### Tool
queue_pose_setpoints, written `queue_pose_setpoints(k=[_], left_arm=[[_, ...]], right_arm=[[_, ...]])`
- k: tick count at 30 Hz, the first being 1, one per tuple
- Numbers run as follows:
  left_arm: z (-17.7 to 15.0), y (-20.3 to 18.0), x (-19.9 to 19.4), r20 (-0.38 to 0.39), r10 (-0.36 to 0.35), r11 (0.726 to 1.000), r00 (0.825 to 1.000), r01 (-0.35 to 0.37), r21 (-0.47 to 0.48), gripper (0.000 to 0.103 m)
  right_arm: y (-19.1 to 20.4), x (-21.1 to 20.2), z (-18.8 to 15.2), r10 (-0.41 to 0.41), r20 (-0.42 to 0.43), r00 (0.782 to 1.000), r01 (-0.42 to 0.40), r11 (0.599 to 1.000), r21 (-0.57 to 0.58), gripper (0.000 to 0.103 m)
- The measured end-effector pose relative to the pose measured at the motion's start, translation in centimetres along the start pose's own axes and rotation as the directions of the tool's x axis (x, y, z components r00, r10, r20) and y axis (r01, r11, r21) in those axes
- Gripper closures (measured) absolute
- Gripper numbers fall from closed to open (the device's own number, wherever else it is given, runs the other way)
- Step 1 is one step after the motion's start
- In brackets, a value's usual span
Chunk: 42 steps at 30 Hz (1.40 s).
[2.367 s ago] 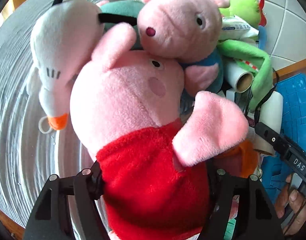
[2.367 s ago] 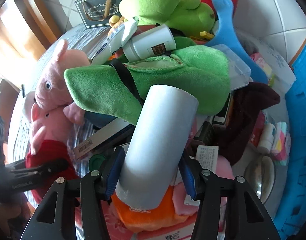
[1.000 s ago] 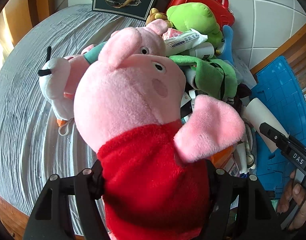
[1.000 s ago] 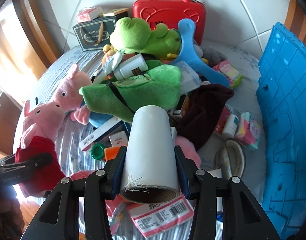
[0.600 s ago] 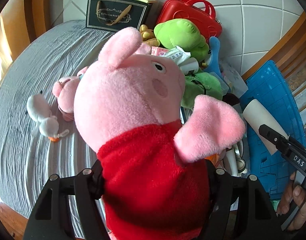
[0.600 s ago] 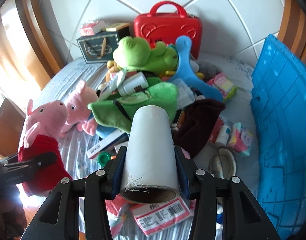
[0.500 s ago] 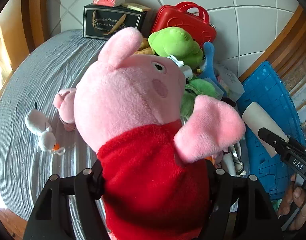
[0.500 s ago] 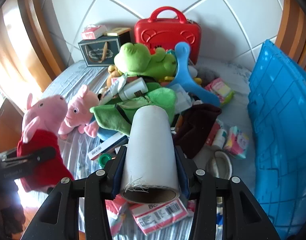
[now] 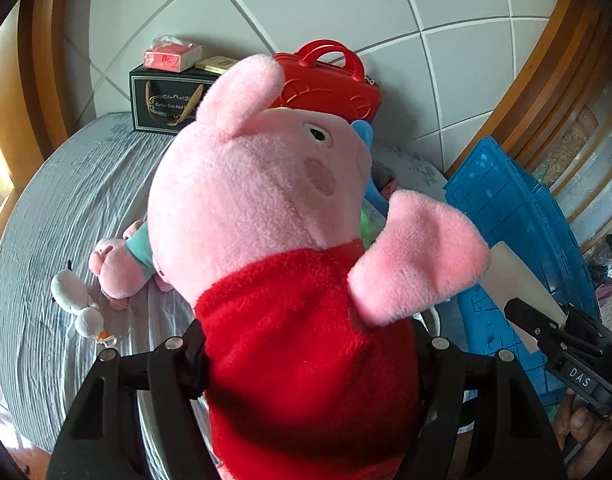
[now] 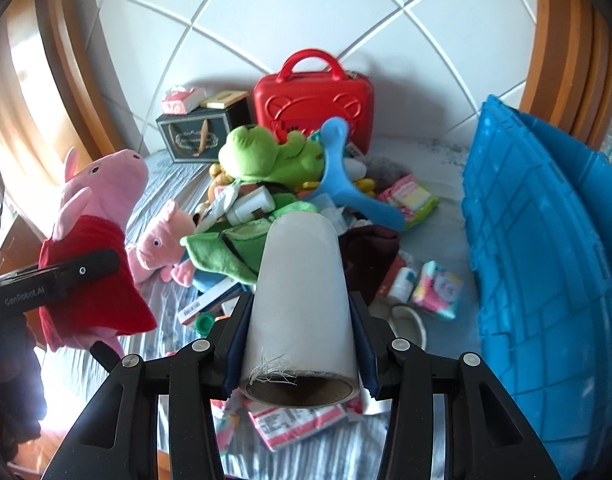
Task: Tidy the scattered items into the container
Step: 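Lift the pig and paper roll and carry both over the blue crate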
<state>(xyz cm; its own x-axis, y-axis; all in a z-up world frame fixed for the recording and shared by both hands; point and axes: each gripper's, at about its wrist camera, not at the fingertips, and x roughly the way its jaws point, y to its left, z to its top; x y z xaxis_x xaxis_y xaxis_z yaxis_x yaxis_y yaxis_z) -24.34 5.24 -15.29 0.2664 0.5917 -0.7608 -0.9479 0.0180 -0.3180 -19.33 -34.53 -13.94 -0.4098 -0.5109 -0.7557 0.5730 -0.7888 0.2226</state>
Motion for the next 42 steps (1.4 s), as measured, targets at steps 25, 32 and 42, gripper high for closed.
queue_pose_setpoints(k=[25, 32, 42], left_arm=[[3.5, -24.6, -0.7, 0.068, -0.076, 0.980, 0.995, 0.062, 0.190, 0.033], [4.2, -33.8, -0.1, 0.071, -0.139, 0.958, 0.988, 0.116, 0.261, 0.033], [3.8, -46.6, 2.1, 0.025, -0.248, 0.903, 0.968, 0.222, 0.369, 0.033]], right_arm=[[-18.3, -10.7, 2.4, 0.002, 0.172, 0.985, -0.022, 0.993, 0.115, 0.058], [-24.0, -14.1, 2.5, -0.049, 0.220, 0.974, 0.014, 0.988, 0.156, 0.058], [-32.3, -16.6, -0.1, -0.186, 0.236, 0.954, 0.112, 0.949, 0.294, 0.058]])
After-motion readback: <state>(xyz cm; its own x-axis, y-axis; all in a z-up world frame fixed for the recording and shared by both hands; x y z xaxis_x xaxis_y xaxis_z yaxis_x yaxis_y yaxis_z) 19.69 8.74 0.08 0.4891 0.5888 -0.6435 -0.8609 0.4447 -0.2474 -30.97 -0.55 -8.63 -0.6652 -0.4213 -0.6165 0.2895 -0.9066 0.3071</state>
